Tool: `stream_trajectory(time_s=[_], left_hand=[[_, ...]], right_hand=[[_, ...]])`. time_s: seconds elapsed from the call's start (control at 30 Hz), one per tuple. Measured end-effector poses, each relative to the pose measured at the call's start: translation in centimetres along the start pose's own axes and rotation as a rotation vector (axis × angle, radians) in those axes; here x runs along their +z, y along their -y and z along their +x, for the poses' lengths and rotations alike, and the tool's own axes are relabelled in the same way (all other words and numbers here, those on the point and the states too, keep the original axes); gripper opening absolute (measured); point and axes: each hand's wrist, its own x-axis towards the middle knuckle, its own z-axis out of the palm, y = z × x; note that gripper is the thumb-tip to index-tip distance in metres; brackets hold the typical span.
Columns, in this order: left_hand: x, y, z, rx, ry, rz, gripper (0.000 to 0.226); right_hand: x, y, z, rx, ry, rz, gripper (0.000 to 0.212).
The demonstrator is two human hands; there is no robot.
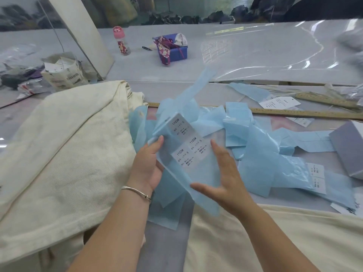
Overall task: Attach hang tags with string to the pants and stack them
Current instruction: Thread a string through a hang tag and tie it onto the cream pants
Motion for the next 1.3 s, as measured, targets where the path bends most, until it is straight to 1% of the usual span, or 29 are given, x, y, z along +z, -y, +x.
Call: stream_trajectory(time_s=[0.07,0.1,0.13,0.23,0.27,0.3,0.33,0.37,0.4,0.43,0.47,0.5,0.53,0.6,0.67,0.73,0.9,1.03,1.1,1.2,1.3], left_hand=[[0.4,0.1,0.0,-0.002,-0.019,0.035,0.034],[0.5,0.2,0.0,-0.004,-0.024,0.051,0.035],[0.6,0.3,-0.1,-0.008,-0.022,0.056,0.035],[0.7,0.8,-0.7,-0.019,0.054,0.060,0.039],[0.7,1.1,-1.0,-0.019,0.077,0.095,0.038],[0.8,1.4,-1.2,-0.017,0.085,0.143,0.033],[0.8,1.7,-1.4,-0.013,0.074,0.185,0.025],[0.8,2.0,-1.5,-0.010,0.051,0.209,0.019],[0.8,2.1,-1.6,-0.010,0.035,0.216,0.016],[0.7,2.2,-1.6,-0.007,0.033,0.218,0.014],[0.8,2.1,-1.6,0.005,0.040,0.227,0.013],[0.8,2.0,-1.7,0.022,0.050,0.249,0.013],[0.8,1.8,-1.7,0.037,0.063,0.273,0.012],[1.0,1.6,-1.8,0.044,0.090,0.297,0.011],[1.3,1.3,-1.9,0.027,0.098,0.300,0.011],[1.5,1.2,-2.0,0.004,0.094,0.303,0.014],[2.0,1.1,-2.1,-0.026,0.079,0.306,0.015],[2.5,1.3,-2.0,-0.042,0.047,0.340,0.016],[2.8,1.4,-2.0,-0.057,0.034,0.361,0.016],[3.2,1.4,-1.9,-0.068,0.010,0.374,0.017],[3.6,1.4,-1.8,-0.077,0.000,0.416,0.024]], right_hand=[[0.3,0.5,0.4,0.113,-0.140,0.315,0.079],[0.4,0.6,0.8,0.156,-0.187,0.428,0.067],[0.3,0.7,1.1,0.174,-0.211,0.534,0.059],[0.0,0.2,1.7,0.205,-0.247,0.827,0.059],[0.0,0.1,1.7,0.236,-0.265,0.878,0.058],[0.2,0.0,1.8,0.263,-0.287,0.889,0.059],[0.4,0.0,1.7,0.271,-0.316,0.823,0.060],[0.6,0.0,1.6,0.237,-0.347,0.665,0.065],[0.7,0.0,1.5,0.161,-0.380,0.433,0.072],[0.7,0.1,1.5,0.046,-0.404,0.190,0.077],[0.7,0.2,1.5,-0.078,-0.416,-0.002,0.078],[0.5,0.5,1.7,-0.176,-0.402,-0.122,0.073],[0.4,0.8,2.0,-0.240,-0.380,-0.190,0.065],[0.0,1.5,2.6,-0.300,-0.336,-0.284,0.046],[-0.3,2.1,3.1,-0.312,-0.305,-0.329,0.035],[-0.7,2.3,3.4,-0.336,-0.315,-0.358,0.027],[-0.9,2.6,3.3,-0.447,-0.408,-0.388,0.015],[-0.9,2.6,2.8,-0.492,-0.467,-0.374,0.003],[-0.9,2.4,2.7,-0.469,-0.462,-0.361,0.002],[-1.0,2.3,2.7,-0.379,-0.402,-0.333,0.015],[-1.3,2.4,2.6,-0.362,-0.384,-0.309,0.011]])
